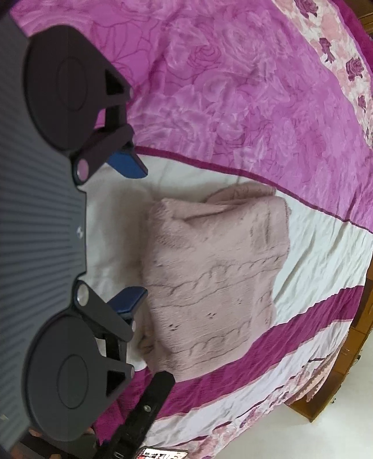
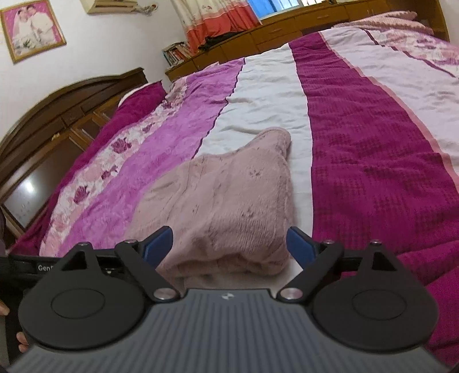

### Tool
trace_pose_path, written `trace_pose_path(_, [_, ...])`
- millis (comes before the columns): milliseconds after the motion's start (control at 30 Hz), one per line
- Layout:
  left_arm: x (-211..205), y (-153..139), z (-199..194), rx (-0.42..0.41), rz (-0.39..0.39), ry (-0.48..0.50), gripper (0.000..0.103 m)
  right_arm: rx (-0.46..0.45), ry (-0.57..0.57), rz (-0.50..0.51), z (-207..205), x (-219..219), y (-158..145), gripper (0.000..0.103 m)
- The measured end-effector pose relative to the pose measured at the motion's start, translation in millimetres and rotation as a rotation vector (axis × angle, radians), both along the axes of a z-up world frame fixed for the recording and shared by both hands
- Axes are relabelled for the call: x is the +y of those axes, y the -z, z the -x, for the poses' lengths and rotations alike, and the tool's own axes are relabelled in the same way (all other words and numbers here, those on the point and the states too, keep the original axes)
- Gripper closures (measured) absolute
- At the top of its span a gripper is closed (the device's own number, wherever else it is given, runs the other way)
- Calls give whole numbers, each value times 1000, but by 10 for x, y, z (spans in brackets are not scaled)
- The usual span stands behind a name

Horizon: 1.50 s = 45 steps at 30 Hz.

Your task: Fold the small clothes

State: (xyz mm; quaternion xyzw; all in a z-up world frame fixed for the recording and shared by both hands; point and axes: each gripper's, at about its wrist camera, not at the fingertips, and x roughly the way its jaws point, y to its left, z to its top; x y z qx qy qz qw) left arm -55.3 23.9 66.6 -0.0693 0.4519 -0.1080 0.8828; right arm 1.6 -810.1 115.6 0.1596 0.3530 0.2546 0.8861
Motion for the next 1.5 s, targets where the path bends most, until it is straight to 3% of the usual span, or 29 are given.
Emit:
trace_pose_path(233, [-154,84,187,-34,-75,-3,19,-19,-3,79,169,70,16,5])
trace_pose_path(433, [-263,222,232,-19,-123,-10,19,33,-8,164,198,155,125,0])
trace_pose_path(600, [-312,273,234,-23,-169,-28,19,134,6,224,149,206,306,0])
trace_pose_path(800, [-325,332,195,7,-174,-30,19,186,31,224,99,170,392,0])
trace_pose_path(1500, [-334,378,167,27,-183,-46,19,197,16,238,60,211,413,0])
